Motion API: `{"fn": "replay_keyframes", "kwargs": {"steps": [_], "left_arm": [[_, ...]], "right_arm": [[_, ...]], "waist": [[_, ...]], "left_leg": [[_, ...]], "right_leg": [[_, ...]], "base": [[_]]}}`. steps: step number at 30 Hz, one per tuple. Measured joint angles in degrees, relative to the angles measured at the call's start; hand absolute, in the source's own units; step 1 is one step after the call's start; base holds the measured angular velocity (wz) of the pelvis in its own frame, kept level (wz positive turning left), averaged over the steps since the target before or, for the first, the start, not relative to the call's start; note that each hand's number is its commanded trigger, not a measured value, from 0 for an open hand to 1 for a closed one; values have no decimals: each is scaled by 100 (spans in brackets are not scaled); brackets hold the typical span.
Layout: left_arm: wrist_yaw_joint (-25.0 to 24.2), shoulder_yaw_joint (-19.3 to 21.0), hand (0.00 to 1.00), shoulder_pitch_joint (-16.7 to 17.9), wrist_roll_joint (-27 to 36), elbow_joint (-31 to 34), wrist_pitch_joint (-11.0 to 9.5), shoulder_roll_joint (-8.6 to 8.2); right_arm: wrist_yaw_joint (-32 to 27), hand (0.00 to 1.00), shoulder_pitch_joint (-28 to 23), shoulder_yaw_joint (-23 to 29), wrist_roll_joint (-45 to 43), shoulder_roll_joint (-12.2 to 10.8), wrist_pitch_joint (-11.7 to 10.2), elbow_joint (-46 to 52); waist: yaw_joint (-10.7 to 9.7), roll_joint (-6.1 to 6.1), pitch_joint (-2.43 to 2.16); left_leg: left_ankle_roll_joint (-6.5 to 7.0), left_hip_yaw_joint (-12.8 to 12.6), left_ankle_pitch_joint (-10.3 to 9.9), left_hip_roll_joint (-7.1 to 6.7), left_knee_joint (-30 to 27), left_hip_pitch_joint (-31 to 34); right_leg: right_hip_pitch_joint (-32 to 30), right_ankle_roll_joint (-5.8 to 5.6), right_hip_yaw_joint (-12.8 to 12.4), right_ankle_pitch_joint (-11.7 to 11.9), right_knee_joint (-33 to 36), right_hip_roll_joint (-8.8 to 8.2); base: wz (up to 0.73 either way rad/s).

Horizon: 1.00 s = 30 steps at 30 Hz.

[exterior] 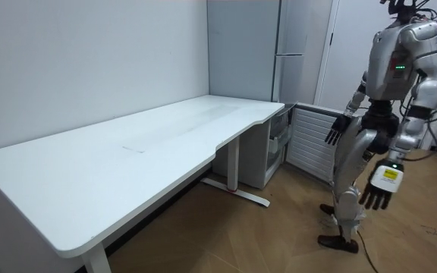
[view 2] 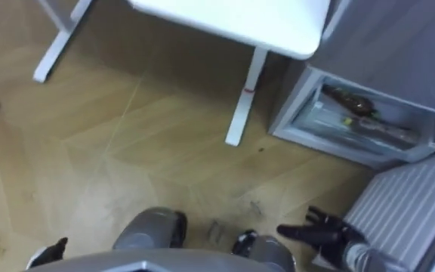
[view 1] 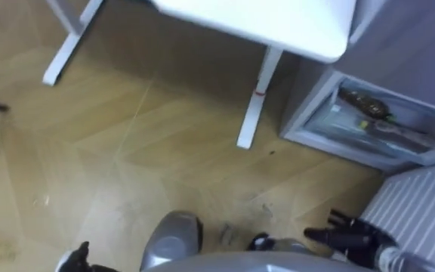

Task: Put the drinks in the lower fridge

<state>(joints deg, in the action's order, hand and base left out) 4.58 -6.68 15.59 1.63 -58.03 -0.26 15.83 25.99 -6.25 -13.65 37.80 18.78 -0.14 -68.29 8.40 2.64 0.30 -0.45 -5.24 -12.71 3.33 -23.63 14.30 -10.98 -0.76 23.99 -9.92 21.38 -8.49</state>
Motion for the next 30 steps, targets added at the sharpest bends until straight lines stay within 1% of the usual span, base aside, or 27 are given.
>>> {"fn": "replay_keyframes", "kwargs": {"steps": [1, 2, 3, 4, 6, 7, 8, 9, 10, 12, 15, 17, 18, 19, 21, 23, 27, 29, 30], "left_arm": [[64, 26, 0, -39, -5, 20, -6, -52], [195, 28, 0, -68, -18, 36, -42, -102], [269, 28, 0, -75, -21, 34, -68, -133], [373, 38, 0, -78, -22, 35, -133, -187], [479, 245, 0, -111, -127, -43, -211, -315], [512, 275, 0, -141, -131, -68, -225, -341], [536, 377, 0, -165, -131, -130, -239, -389], [542, 438, 0, -178, -131, -150, -245, -397], [547, 467, 0, -181, -131, -163, -245, -399], [586, 572, 0, -176, -138, -167, -245, -424], [599, 668, 0, -166, -285, -164, -244, -447], [602, 701, 0, -156, -500, -165, -244, -459], [602, 804, 0, -146, -575, -169, -241, -489], [602, 853, 0, -147, -609, -169, -241, -499], [602, 979, 0, -129, -790, -173, -235, -512], [613, 1123, 0, -118, -927, -247, -229, -535], [645, 1222, 0, -104, -1391, -525, -208, -597], [650, 1223, 0, -102, -1570, -614, -191, -605], [650, 1223, 0, -103, -1692, -626, -140, -610]], "right_arm": [[-108, 0, -70, 30, 15, -114, -23, -33], [-233, 0, -108, 48, 6, -214, -27, -62], [-311, 0, -118, 82, -18, -264, -28, -63], [-462, 0, -116, 178, -161, -358, -62, -61], [-731, 0, -108, 456, -527, -523, -130, -65], [-801, 0, -97, 518, -630, -557, -146, -69], [-920, 0, -62, 614, -829, -614, -154, -75], [-1044, 0, -37, 644, -974, -669, -176, -74], [-1093, 0, -34, 699, -1049, -696, -178, -74], [-1308, 0, -34, 878, -1376, -765, -178, -72], [-1524, 0, -20, 951, -1661, -783, -178, -67], [-1695, 0, -24, 1046, -1885, -789, -174, -68], [-1759, 0, -33, 1078, -2015, -794, -174, -64], [-1786, 0, -33, 1101, -2051, -798, -175, -59], [-1884, 0, -65, 1158, -2073, -804, -176, -65], [-1958, 0, -67, 1167, -2093, -815, -177, -81], [-2071, 0, -71, 1282, -2090, -843, -218, -180], [-2165, 0, -69, 1285, -2090, -868, -252, -204], [-2196, 0, -63, 1310, -2111, -883, -280, -285]], "waist": [[-96, -18, 4], [-167, 0, 4], [-213, 7, -2], [-258, 22, -4], [-414, 28, 3], [-437, 26, 3], [-502, 47, 15], [-537, 64, 27], [-548, 52, 40], [-602, 75, 49], [-648, 69, 50], [-649, 33, 48], [-651, 1, 43], [-654, -9, 43], [-645, -61, 41], [-646, -79, 35], [-665, -122, -1], [-666, -125, -2], [-682, -125, 0]], "left_leg": [[-6, -15, 13, 9, 142, -215], [-20, -86, 8, 9, 324, -451], [-26, -117, 9, 2, 421, -565], [-42, -224, 19, -2, 619, -795], [-54, -319, 29, -10, 835, -1126], [-55, -333, 29, -10, 853, -1181], [-55, -347, 29, -11, 915, -1291], [-58, -366, 27, -10, 960, -1392], [-58, -368, 27, -9, 991, -1442], [-72, -423, 17, 3, 1069, -1617], [-89, -454, 6, 6, 1109, -1716], [-89, -560, 6, 8, 1177, -1789], [-94, -568, 2, 12, 1244, -1819], [-99, -570, -2, 13, 1259, -1832], [-118, -601, -25, 31, 1383, -1919], [-119, -647, -25, 41, 1400, -1955], [-119, -694, -25, 48, 1392, -2010], [-119, -697, -25, 50, 1388, -2035], [-119, -699, -25, 50, 1398, -2085]], "right_leg": [[206, -18, -1, 12, -119, 55], [350, -42, -45, -1, -205, 72], [416, -56, -63, -12, -238, 75], [522, -78, -153, -28, -303, 93], [716, -113, -231, -50, -395, 115], [744, -125, -264, -57, -396, 120], [826, -129, -318, -59, -460, 146], [928, -139, -355, -53, -573, 180], [985, -148, -364, -47, -632, 195], [1166, -175, -439, -29, -792, 250], [1261, -185, -485, -23, -880, 271], [1265, -187, -532, -21, -880, 277], [1284, -189, -540, -20, -881, 286], [1290, -190, -548, -20, -880, 290], [1290, -196, -657, -3, -880, 336], [1297, -188, -678, 15, -881, 351], [1331, -180, -725, 32, -879, 364], [1354, -177, -732, 35, -879, 366], [1399, -177, -732, 35, -885, 367]], "base": [[-11], [-16], [-30], [-35], [-29], [-15], [-20], [-20], [-16], [-12], [-10], [-13], [-6], [-6], [-12], [-13], [-8], [0], [0]]}}
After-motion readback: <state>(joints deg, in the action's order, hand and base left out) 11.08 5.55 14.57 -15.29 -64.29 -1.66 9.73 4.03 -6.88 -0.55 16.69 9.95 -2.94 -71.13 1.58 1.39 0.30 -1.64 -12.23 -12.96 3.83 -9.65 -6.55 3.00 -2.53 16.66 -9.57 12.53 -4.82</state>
